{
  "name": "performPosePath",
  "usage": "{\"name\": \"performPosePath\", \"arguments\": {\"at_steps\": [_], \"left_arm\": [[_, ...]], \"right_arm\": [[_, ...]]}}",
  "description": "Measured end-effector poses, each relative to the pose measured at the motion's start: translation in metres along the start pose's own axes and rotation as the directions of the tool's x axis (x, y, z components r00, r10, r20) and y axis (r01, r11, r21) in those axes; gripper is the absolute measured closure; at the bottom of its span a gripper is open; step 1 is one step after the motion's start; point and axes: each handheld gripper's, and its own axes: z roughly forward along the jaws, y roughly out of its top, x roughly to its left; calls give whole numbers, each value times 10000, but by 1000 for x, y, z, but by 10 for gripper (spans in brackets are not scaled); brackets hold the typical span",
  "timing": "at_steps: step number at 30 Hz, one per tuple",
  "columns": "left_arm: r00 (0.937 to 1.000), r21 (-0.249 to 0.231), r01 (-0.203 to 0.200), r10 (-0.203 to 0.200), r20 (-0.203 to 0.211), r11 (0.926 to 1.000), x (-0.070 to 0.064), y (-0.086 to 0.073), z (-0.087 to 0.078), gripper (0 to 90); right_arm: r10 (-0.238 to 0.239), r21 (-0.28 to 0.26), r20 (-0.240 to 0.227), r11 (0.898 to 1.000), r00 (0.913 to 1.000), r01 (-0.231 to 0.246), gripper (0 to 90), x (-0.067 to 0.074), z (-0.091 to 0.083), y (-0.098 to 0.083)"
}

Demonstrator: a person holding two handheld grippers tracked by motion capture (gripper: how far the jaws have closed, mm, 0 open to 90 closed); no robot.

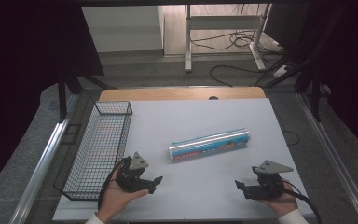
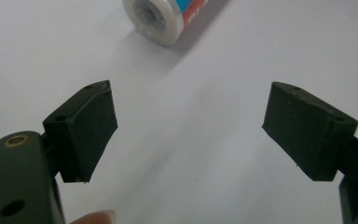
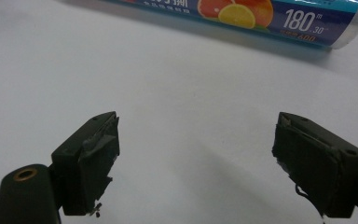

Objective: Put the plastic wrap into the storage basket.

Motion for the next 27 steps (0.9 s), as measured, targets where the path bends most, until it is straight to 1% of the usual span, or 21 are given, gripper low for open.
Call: {"name": "performPosePath", "arguments": {"at_steps": [3,7,9,10,11,12,13,19,20,21,23,24,25,26,27], "left_arm": [[10000,-56,-22,23,96,10000,1,10,2,169],[9992,-177,-343,346,185,9993,0,27,4,169],[9986,-163,-483,486,192,9987,-1,36,6,169],[9986,-163,-483,486,192,9987,-1,36,6,169],[9977,-159,-625,629,246,9979,-1,45,9,169],[9977,-159,-625,629,246,9979,-1,45,9,169],[9967,-128,-766,769,279,9970,-2,54,12,170],[9919,15,-1169,1167,503,9931,-3,75,24,173],[9919,15,-1169,1167,503,9931,-3,75,24,174],[9911,108,-1236,1229,517,9923,-1,82,30,175],[9899,170,-1275,1262,646,9917,0,88,35,177],[9899,170,-1275,1262,646,9917,0,88,35,177],[9888,166,-1273,1256,802,9917,2,94,41,178],[9888,166,-1273,1256,802,9917,2,94,41,180],[9862,203,-1309,1281,1048,9912,4,100,46,180]], "right_arm": [[-24,23,-74,10000,10000,24,167,-1,-1,0],[-10,17,-155,10000,9999,11,184,-1,-2,1],[-39,52,-183,10000,9998,40,189,-2,-2,1],[-16,48,-222,10000,9998,17,193,-3,-2,0],[17,55,-256,10000,9997,-15,195,-3,-1,0],[17,55,-256,10000,9997,-15,195,-3,-1,0],[21,103,-303,9999,9995,-18,199,-5,-1,-1],[89,165,-382,9998,9992,-83,201,-8,-2,-2],[87,159,-395,9998,9992,-80,200,-8,-1,-2],[81,170,-398,9998,9992,-74,201,-8,-1,-2],[102,192,-411,9998,9991,-95,200,-8,-1,-2],[102,192,-411,9998,9991,-95,200,-8,-1,-2],[119,209,-404,9997,9991,-111,201,-8,-1,-3],[119,209,-404,9997,9991,-111,201,-8,-1,-3],[143,258,-416,9996,9990,-133,201,-9,0,-3]]}}
